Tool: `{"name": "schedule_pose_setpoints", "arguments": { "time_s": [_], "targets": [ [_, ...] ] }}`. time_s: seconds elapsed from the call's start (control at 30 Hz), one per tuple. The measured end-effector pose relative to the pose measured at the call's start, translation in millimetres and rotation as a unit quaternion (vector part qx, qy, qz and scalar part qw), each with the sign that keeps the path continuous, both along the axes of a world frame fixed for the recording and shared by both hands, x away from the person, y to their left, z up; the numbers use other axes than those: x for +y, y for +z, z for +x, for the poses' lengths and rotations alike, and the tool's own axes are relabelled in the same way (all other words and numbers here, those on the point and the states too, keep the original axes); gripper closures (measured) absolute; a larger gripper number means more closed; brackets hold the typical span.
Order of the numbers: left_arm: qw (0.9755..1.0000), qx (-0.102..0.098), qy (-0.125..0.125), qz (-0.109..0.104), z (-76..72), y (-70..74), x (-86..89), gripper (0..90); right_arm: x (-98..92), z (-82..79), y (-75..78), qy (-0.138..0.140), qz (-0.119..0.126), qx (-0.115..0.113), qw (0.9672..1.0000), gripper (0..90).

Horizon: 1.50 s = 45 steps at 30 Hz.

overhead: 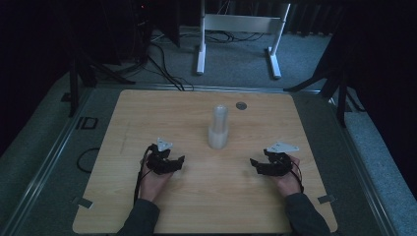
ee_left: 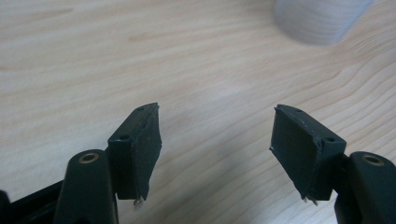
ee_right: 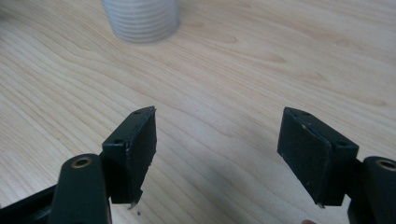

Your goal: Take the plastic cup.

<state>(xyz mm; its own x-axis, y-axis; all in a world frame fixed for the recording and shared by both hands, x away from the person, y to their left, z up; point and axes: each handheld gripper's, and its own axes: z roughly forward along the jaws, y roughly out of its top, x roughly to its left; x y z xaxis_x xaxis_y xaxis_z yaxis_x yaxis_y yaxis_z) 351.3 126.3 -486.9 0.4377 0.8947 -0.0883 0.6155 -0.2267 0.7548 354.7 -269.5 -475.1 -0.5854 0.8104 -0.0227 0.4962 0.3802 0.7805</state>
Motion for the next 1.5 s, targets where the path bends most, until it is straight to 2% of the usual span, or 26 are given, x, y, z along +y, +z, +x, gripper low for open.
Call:
{"name": "schedule_pose_setpoints", "arguments": {
  "time_s": [0.13,0.17,0.4,0.5,0.6,0.63,0.67,0.77,0.9,1.3,1.33,1.37,1.43,1.5],
  "targets": [
    [0.9998,-0.011,-0.014,-0.013,4.3,8.5,-4.9,35.1,3.1,-0.4,7.1,0.010,0.003,-0.008,0.9999,29.4],
    [0.9994,-0.017,-0.026,-0.013,6.7,13.3,-9.0,35.1,4.7,-0.1,11.3,0.013,0.008,-0.010,0.9998,30.6],
    [0.9977,-0.030,-0.060,-0.010,12.7,22.9,-20.7,35.0,11.3,4.5,24.8,0.028,0.014,-0.018,0.9994,32.8],
    [0.9953,-0.045,-0.085,-0.015,20.5,29.0,-32.9,34.7,16.8,8.3,33.7,0.039,0.017,-0.023,0.9988,33.6],
    [0.9947,-0.049,-0.089,-0.014,23.5,30.0,-37.1,34.6,17.9,9.3,35.4,0.041,0.018,-0.024,0.9987,33.7],
    [0.9935,-0.053,-0.100,-0.015,29.4,31.6,-44.8,34.6,19.8,11.1,38.5,0.044,0.019,-0.026,0.9985,34.1],
    [0.9930,-0.055,-0.103,-0.015,30.7,32.2,-47.4,33.5,23.9,14.5,45.5,0.051,0.021,-0.030,0.9980,34.2],
    [0.9914,-0.060,-0.116,-0.008,36.0,35.1,-57.5,32.5,29.7,18.2,53.6,0.057,0.020,-0.035,0.9976,34.1],
    [0.9902,-0.063,-0.123,-0.020,42.4,36.9,-65.6,31.9,37.9,24.4,63.0,0.065,0.020,-0.040,0.9969,32.4],
    [0.9881,-0.087,-0.125,-0.022,54.7,38.2,-89.8,24.2,62.5,41.3,83.5,0.085,0.018,-0.050,0.9949,28.6],
    [0.9878,-0.088,-0.127,-0.021,55.7,38.3,-91.0,23.9,63.9,42.2,84.7,0.086,0.018,-0.050,0.9948,27.9],
    [0.9877,-0.084,-0.129,-0.029,57.3,37.3,-92.2,23.3,65.8,43.6,86.0,0.087,0.018,-0.052,0.9947,26.9],
    [0.9884,-0.082,-0.124,-0.033,58.8,36.0,-93.8,20.8,67.2,45.0,87.4,0.087,0.019,-0.052,0.9946,26.3],
    [0.9887,-0.078,-0.124,-0.034,62.4,32.8,-96.1,19.5,70.4,49.4,90.3,0.089,0.029,-0.050,0.9944,24.9]
  ]
}}
